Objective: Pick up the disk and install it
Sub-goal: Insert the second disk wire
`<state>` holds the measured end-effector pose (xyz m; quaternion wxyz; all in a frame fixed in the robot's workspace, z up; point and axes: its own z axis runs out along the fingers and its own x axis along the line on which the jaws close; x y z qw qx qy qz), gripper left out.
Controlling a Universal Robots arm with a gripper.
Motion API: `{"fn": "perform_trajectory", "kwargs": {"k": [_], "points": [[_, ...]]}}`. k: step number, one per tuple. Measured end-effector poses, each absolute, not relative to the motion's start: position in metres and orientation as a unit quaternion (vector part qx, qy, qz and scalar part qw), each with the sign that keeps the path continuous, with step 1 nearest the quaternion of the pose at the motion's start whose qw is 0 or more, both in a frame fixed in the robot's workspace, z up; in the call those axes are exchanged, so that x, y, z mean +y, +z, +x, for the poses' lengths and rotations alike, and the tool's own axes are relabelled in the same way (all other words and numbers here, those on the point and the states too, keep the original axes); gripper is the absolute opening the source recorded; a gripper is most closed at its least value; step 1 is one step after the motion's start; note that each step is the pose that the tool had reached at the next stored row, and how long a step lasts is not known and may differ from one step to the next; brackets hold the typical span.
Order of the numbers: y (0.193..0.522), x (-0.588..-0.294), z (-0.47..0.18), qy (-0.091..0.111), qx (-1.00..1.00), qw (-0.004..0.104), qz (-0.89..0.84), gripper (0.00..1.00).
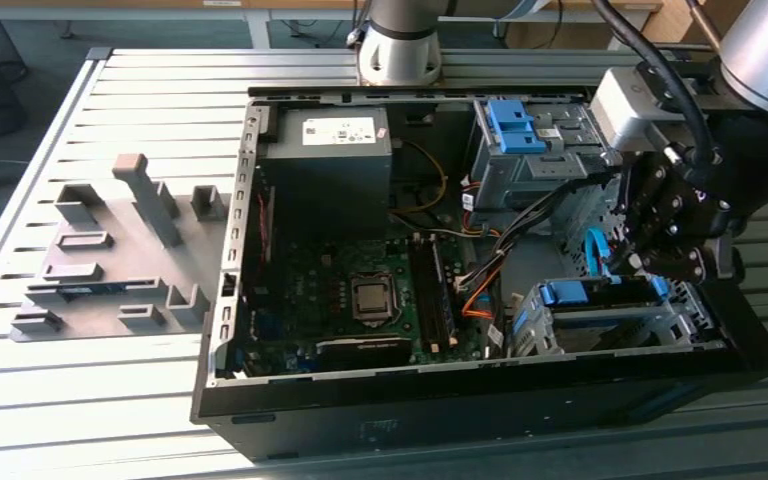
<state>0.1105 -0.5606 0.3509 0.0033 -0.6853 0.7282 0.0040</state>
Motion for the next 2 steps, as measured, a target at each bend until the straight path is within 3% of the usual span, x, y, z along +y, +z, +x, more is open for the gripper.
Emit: {"fn": "perform_trajectory", "kwargs": {"k": [2], "points": [[0.351,-0.5606,0.1105,0.004,0.728,0.003,-0.685,0.11]]}}
